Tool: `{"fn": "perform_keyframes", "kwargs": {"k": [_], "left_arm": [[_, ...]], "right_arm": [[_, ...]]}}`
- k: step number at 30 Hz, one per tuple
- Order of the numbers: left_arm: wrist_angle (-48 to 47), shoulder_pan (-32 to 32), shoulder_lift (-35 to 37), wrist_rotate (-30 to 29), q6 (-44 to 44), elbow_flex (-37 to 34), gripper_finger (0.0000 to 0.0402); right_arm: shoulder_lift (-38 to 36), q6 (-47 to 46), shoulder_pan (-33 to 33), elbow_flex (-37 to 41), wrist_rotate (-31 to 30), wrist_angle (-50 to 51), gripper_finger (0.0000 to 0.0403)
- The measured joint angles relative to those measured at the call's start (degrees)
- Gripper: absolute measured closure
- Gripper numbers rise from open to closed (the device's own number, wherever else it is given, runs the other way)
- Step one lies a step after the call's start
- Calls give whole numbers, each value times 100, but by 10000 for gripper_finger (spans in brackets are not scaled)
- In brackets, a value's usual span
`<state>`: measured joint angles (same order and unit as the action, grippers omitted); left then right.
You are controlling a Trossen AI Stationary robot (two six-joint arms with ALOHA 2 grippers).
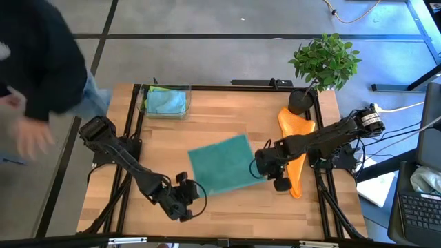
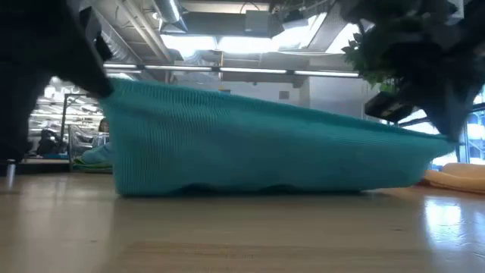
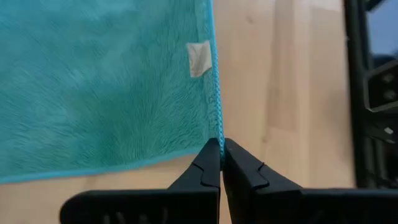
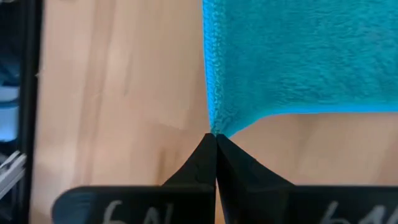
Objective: Fold microfiber towels
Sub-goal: Fold the blue microfiber cloth
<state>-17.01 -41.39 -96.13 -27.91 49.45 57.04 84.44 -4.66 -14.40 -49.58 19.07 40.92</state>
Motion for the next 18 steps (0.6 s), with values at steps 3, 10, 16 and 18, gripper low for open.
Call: {"fn": "perform_keyframes", "kwargs": {"k": [3, 10, 16, 18], "left_arm": [[369, 2, -181, 352, -20, 1, 401], [399, 0, -222, 445, -528, 2, 401], [-467, -20, -38, 54, -654, 109, 401], [-824, -31, 22, -207, -653, 120, 401]], "right_arm": [[-2, -108, -200, 1, 50, 7, 399], [0, 89, -287, -30, -252, 27, 399], [0, 573, 11, -476, -1753, 270, 399], [0, 800, 98, -625, -2210, 257, 399]]}}
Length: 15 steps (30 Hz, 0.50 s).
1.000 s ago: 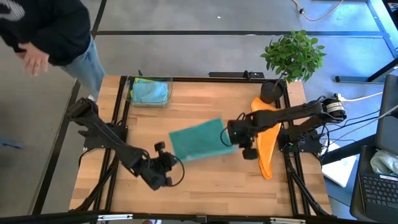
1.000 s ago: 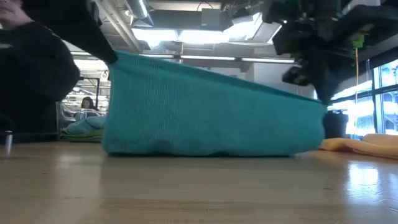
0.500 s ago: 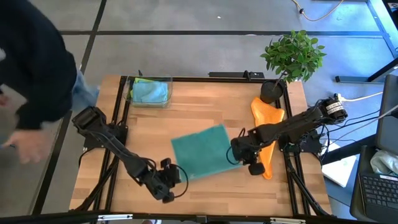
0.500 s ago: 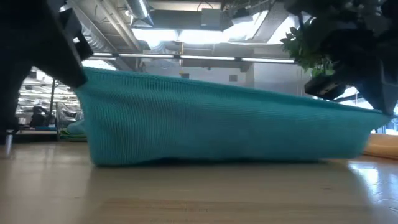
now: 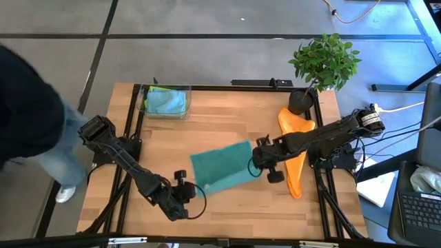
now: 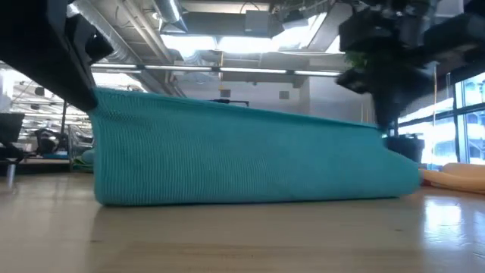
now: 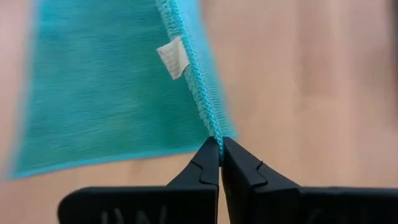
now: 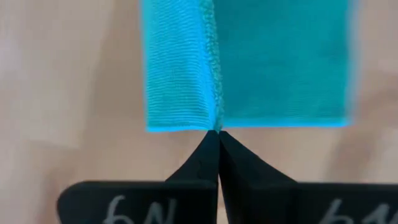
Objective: Fold microfiber towels
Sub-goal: Fold the blue microfiber cloth
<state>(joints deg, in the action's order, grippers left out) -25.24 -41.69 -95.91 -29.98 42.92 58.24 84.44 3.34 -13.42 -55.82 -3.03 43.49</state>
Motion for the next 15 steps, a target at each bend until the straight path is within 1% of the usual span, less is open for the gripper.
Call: {"fn": "perform_keyframes", "kwargs": {"k": [2, 4, 8, 11, 15], "left_arm": [[-454, 0, 15, -301, 22, 0, 401], [-926, 36, 9, -549, 46, 0, 401], [-1506, 208, -16, -883, 237, 0, 401], [-1588, 349, -16, -1215, 159, 0, 402], [-1679, 581, -16, -1319, 15, 0, 402]], "right_arm": [[0, 218, 90, -43, -409, -88, 399], [0, 408, 226, -33, -594, -181, 399], [39, 454, 520, 101, -613, -284, 399], [37, 484, 696, 250, -624, -376, 399], [37, 622, 893, 398, -638, -532, 399]]}}
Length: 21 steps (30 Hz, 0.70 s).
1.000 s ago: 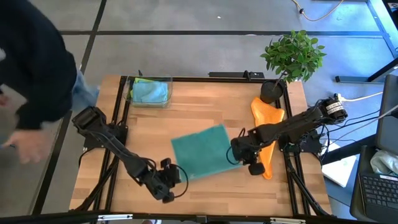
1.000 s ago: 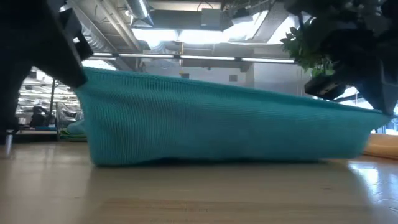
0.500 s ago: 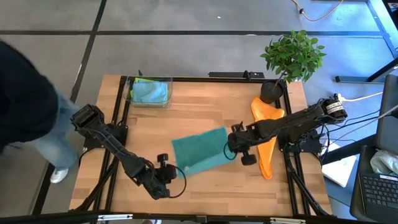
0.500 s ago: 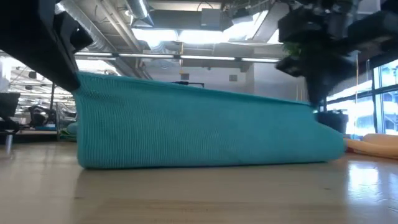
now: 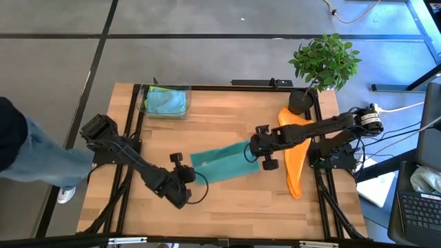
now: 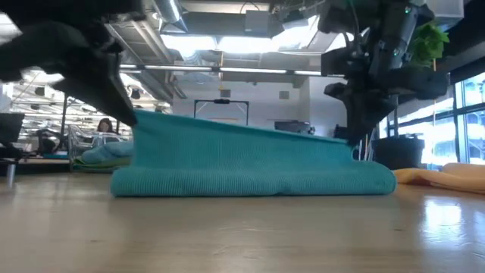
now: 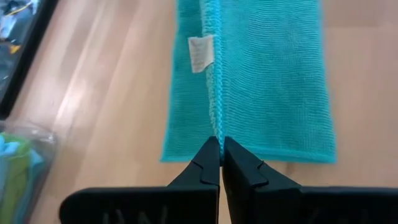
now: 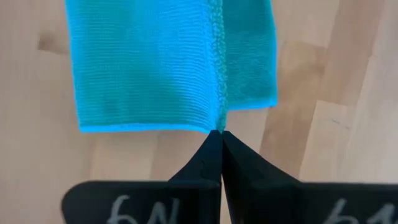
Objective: Fold microfiber towels
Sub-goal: Fold the blue microfiber cloth
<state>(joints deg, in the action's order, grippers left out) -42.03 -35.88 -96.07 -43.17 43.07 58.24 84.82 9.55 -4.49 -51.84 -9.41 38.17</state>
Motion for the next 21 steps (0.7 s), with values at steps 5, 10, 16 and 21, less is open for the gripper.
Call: {"fn": "perform_keyframes", "kwargs": {"k": [5, 10, 16, 21], "left_arm": [[-154, 254, 0, 195, -5, 0, 401], [-158, 390, 0, 373, 6, 0, 401], [-97, 427, 0, 409, 290, -177, 401], [-77, 427, 0, 493, 604, -442, 401]], "right_arm": [[20, 176, 202, 92, -3, -361, 399], [22, 307, 383, 165, -4, -651, 399], [66, 404, 575, 166, -4, -797, 399], [107, 492, 647, 165, 0, -995, 399]]}}
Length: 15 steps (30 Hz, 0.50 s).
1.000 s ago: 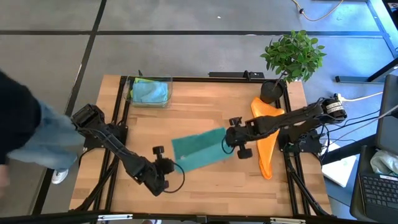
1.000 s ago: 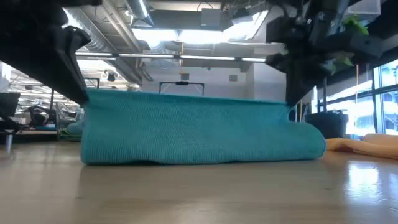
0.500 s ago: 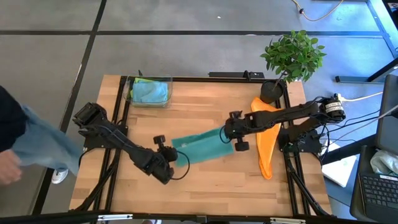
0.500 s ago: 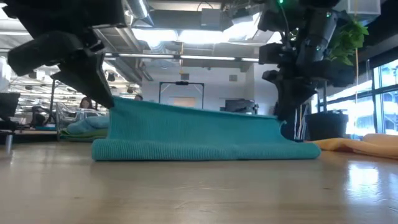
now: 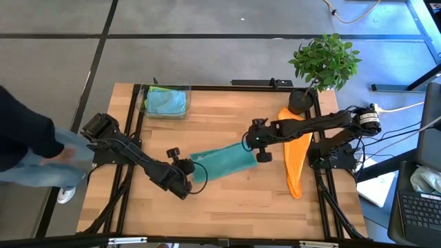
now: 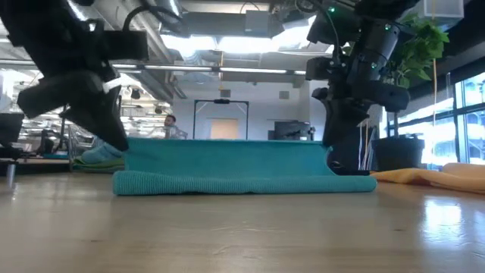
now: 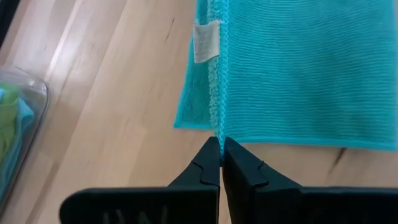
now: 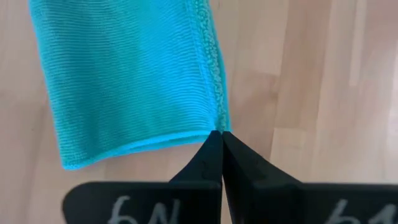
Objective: Fold microfiber towels
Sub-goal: Fold the blue microfiber cloth
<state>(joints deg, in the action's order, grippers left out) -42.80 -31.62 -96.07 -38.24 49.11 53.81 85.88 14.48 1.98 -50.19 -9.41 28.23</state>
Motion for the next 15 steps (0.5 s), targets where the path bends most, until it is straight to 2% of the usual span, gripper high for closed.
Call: {"fn": "perform_keyframes", "kwargs": {"k": [12, 15], "left_arm": [[218, 200, 0, -155, -1, -213, 401], [257, 271, 0, -158, -12, -213, 401]], "right_arm": [[622, 79, 44, 0, 40, -78, 399], [765, 75, 45, 0, -142, -69, 399]]}}
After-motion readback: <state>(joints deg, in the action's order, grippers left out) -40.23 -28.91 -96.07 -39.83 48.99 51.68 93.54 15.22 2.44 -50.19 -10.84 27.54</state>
